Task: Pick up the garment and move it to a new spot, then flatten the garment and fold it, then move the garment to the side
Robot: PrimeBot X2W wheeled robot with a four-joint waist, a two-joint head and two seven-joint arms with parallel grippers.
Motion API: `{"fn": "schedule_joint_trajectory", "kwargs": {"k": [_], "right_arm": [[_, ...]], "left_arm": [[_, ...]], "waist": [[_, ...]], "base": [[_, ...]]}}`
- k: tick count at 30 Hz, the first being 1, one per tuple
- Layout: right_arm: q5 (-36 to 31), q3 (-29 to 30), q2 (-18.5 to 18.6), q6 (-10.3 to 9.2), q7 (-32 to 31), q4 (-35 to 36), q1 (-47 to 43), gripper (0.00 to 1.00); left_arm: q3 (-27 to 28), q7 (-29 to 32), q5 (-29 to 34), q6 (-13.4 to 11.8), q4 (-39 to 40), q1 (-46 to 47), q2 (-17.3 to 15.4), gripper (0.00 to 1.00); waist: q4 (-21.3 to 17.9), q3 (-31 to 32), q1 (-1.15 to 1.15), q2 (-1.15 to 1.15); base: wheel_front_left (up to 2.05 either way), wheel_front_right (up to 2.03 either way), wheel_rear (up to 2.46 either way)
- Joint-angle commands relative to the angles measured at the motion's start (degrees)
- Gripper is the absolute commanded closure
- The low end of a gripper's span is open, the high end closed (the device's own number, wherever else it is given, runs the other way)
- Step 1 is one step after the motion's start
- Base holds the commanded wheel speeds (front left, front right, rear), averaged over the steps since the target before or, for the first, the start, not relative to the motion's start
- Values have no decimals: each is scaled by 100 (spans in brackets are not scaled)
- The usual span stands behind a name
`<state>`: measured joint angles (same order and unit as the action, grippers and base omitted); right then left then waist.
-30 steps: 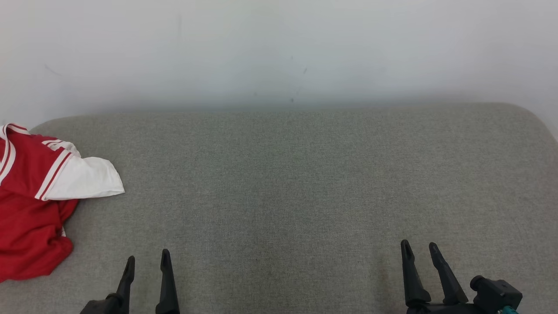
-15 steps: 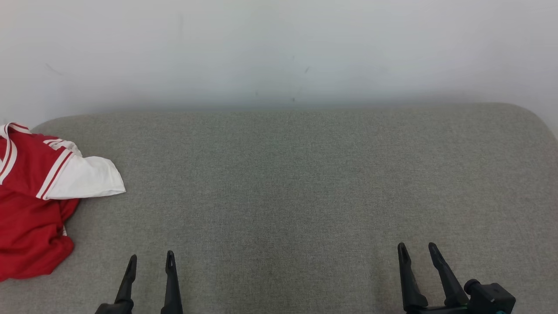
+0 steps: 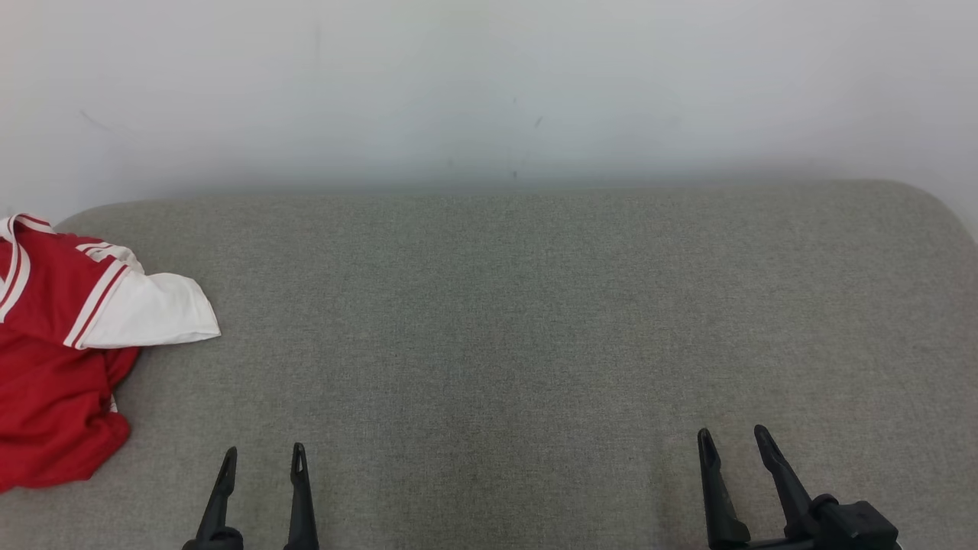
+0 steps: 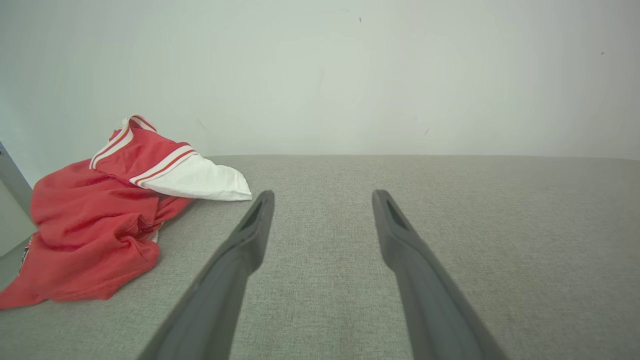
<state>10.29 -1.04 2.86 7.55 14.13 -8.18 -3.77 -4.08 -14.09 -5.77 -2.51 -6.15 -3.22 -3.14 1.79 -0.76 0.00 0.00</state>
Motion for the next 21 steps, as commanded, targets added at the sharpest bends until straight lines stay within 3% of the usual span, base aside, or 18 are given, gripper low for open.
{"fn": "schedule_joint_trajectory", "kwargs": {"k": [1, 8, 21], "right_arm": [[-120, 3, 3, -11, 47, 27, -69, 0], [-241, 62, 2, -12, 114, 26, -110, 0], [-63, 124, 2, -12, 105, -17, -105, 0]], "left_arm": [[2, -54, 154, -12, 47, -45, 7, 0], [68, -118, 368, -45, 77, -107, 21, 0], [154, -116, 138, 13, 30, -129, 29, 0]], "waist": [[4, -1, 0, 0], [16, -13, 0, 0], [24, -11, 0, 0]], "base": [[0, 0, 0], [0, 0, 0], [0, 0, 0]]}}
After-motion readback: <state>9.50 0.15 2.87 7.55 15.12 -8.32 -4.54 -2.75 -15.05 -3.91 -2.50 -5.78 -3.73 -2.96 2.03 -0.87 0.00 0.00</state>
